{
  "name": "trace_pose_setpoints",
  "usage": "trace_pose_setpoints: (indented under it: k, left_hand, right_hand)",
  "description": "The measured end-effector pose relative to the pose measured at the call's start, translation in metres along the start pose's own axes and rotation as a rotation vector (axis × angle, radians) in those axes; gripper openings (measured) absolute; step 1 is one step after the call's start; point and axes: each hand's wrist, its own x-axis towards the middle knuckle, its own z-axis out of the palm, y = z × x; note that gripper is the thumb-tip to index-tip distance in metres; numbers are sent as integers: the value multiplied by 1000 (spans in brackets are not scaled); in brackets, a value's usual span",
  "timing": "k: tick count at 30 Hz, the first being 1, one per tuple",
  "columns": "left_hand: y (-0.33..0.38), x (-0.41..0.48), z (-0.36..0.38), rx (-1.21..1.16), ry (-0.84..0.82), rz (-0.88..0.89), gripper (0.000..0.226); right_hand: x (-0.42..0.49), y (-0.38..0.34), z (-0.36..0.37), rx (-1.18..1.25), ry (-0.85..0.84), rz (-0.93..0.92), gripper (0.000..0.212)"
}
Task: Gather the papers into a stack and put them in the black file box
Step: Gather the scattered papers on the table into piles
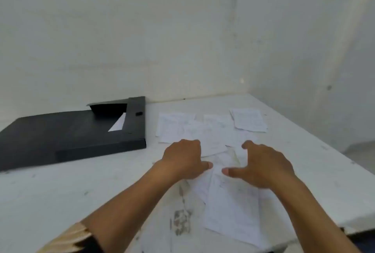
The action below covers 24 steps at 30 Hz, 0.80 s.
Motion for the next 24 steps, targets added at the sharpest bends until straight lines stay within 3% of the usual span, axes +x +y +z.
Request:
trace_pose_setpoints:
  k: [4,10,15,20,24]
  left_hand:
    - [5,-4,15,70,-24,-67,69]
    - [13,1,19,44,-23,-132,69]
    - [16,2,18,81,-30,-134,44]
    - [10,1,14,18,6,-132,17]
    - [2,-4,6,-14,0,-115,10]
  right_hand:
    - [-23,8,23,-76,-89,47,103]
    - [-21,3,31,41,-73,54,98]
    - [-18,1,30,42,-99,38,81]
    - [-12,0,27,-18,-75,48,95]
    - [-4,2,25,-34,-45,27,69]
